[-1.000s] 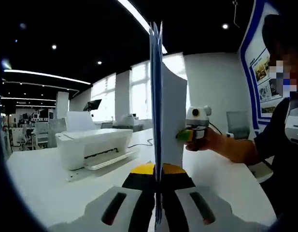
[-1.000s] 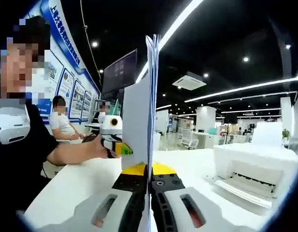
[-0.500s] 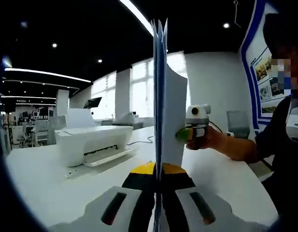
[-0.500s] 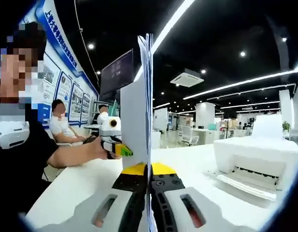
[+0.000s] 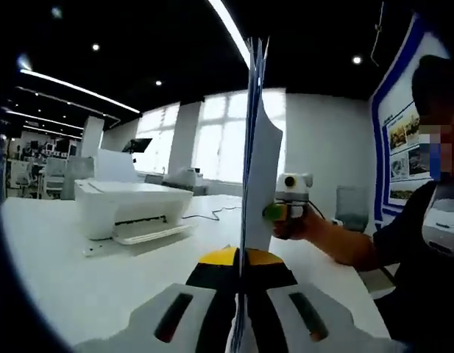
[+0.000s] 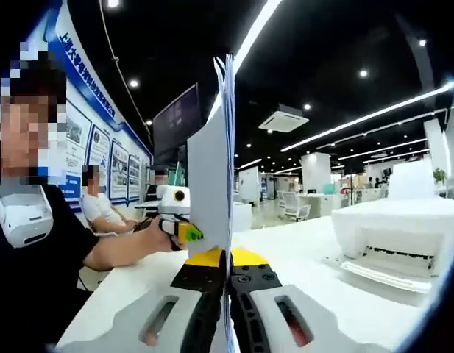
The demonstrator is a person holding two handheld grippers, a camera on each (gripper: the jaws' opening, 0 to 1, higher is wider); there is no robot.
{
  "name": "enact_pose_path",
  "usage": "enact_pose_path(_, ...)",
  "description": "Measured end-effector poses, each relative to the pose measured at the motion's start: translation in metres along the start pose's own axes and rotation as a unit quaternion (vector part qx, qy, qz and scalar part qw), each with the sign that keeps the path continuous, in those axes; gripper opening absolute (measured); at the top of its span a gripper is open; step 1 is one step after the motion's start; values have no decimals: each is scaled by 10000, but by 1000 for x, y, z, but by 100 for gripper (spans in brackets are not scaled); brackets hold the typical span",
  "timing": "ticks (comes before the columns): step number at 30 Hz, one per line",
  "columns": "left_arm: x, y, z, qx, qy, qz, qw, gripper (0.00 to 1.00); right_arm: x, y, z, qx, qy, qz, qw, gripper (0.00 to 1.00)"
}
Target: Organize the stack of printing papers by aligning and flattening the scattered papers on the table
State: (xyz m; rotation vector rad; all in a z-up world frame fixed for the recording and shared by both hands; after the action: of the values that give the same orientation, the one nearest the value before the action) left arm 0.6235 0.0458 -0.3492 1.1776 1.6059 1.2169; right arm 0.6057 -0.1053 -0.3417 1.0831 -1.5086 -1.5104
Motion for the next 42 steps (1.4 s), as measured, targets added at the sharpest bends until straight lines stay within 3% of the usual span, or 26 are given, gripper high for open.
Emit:
enact_pose_path(8,2,8,-9,413,-250,-106,9988,7,1,9,9,-632,200,-92,9978,0)
enact_pose_path(13,1,5,-15,608,-305,-63,9977,7,0,7,12,-1100,242,-35,9936,0)
enact_pose_path(14,1,4,-15,753,-343,-26,9966,7,0,5,14,-1343,275,-23,9906,0)
enact_pose_path(21,-2,-8,-8,1349,-377,232,9899,7,-2,-8,16,-1852,245,201,9822,0)
enact_pose_path(24,-2,-14,-4,1626,-356,352,9854,7,0,-17,8,-2195,176,372,9747,0)
enact_pose_path(35,-5,-35,3,2127,-175,649,9748,7,-3,-41,4,-2490,-78,714,9658,0)
enact_pose_path(42,-6,-49,9,2197,54,803,9722,7,-5,-58,-4,-2472,-282,929,9641,0)
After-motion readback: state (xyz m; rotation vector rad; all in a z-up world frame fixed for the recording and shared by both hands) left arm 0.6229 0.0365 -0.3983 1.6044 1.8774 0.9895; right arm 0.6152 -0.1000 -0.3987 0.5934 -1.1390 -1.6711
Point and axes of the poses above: the point that each gripper's makers call its tool centre point, and the gripper's own axes: x roughly backward along the fingers, z roughly to its left, y roughly out of its top, the point moved 2 cm from there along x, roughly backward along the fingers, and after that the axes turned 6 degrees about x, right-handed, at the moved point
